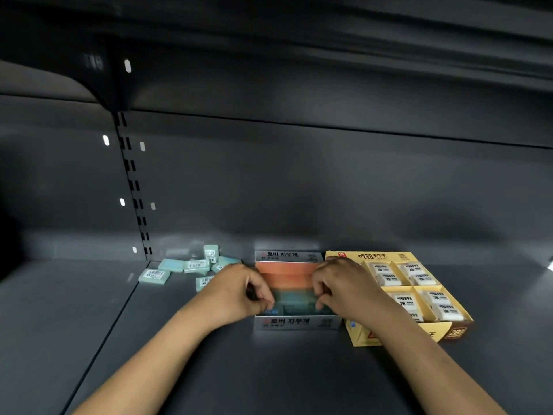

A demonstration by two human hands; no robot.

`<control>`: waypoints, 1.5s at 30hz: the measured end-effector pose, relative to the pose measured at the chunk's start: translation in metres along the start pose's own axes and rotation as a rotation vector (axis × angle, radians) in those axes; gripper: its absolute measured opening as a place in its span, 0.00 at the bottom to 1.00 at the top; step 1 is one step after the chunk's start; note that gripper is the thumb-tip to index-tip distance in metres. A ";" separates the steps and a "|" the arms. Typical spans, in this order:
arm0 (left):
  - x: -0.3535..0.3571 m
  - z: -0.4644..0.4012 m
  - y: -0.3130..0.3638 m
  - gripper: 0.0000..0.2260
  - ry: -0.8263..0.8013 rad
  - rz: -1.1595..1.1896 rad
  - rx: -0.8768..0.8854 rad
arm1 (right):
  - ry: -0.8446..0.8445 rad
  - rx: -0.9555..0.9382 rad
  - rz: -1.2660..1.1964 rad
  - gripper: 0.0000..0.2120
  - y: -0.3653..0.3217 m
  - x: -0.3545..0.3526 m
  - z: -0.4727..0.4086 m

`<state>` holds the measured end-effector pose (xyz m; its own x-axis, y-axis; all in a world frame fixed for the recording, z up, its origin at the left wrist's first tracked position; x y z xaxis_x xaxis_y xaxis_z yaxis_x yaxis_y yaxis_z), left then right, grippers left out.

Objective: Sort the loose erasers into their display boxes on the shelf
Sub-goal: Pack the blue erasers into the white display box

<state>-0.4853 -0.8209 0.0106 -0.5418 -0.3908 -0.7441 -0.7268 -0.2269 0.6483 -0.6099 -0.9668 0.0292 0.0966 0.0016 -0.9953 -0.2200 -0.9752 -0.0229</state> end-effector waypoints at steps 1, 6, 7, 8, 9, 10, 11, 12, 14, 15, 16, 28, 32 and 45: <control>0.000 0.000 0.000 0.13 -0.005 0.012 -0.008 | -0.012 0.011 0.005 0.13 -0.001 -0.001 -0.001; -0.002 0.003 0.002 0.11 -0.025 0.038 -0.028 | -0.056 0.095 -0.016 0.15 -0.005 -0.005 -0.002; -0.002 0.003 0.002 0.10 -0.027 0.044 -0.033 | -0.064 0.100 -0.030 0.15 -0.006 -0.005 -0.002; -0.002 0.004 0.002 0.09 -0.030 0.053 -0.040 | -0.073 0.102 -0.045 0.15 -0.007 -0.005 -0.002; -0.001 0.003 0.001 0.09 -0.034 0.062 -0.049 | -0.076 0.108 -0.061 0.15 -0.009 -0.005 -0.002; -0.001 0.003 0.000 0.10 -0.039 0.073 -0.056 | -0.077 0.119 -0.078 0.13 -0.009 -0.005 -0.002; -0.001 0.003 0.000 0.10 -0.043 0.085 -0.061 | -0.075 0.123 -0.086 0.09 -0.010 -0.007 -0.002; 0.000 0.003 -0.001 0.11 -0.043 0.096 -0.065 | -0.074 0.131 -0.087 0.07 -0.010 -0.009 -0.003; 0.001 0.002 -0.003 0.10 -0.037 0.102 -0.069 | -0.082 0.138 -0.087 0.10 -0.009 -0.013 -0.005; 0.001 0.002 -0.004 0.09 -0.035 0.098 -0.070 | -0.086 0.136 -0.093 0.12 -0.007 -0.014 -0.007; 0.001 0.002 -0.004 0.08 -0.033 0.093 -0.065 | -0.087 0.133 -0.103 0.13 -0.005 -0.014 -0.008; -0.066 0.005 -0.058 0.15 0.370 -0.047 -0.164 | 0.103 0.061 -0.382 0.13 -0.050 -0.023 -0.055; -0.091 0.022 -0.107 0.16 0.363 -0.139 -0.436 | 0.032 -0.005 -0.410 0.09 -0.076 -0.004 -0.077; -0.102 0.041 -0.140 0.15 0.178 -0.005 -0.646 | -0.033 -0.152 -0.117 0.12 -0.128 0.029 -0.110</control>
<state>-0.3451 -0.7129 -0.0108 -0.4211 -0.5169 -0.7453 -0.3001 -0.6960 0.6523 -0.4716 -0.8659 0.0137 0.0808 0.1215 -0.9893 -0.0600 -0.9901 -0.1265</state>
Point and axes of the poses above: each hand's wrist, its own z-axis away from the middle knuckle, its own x-axis out of the palm, y = z × x, the point moved 3 cm from there along -z, towards the middle knuckle, and after that the axes turned 1 degree about -z, right-handed, at the moved point
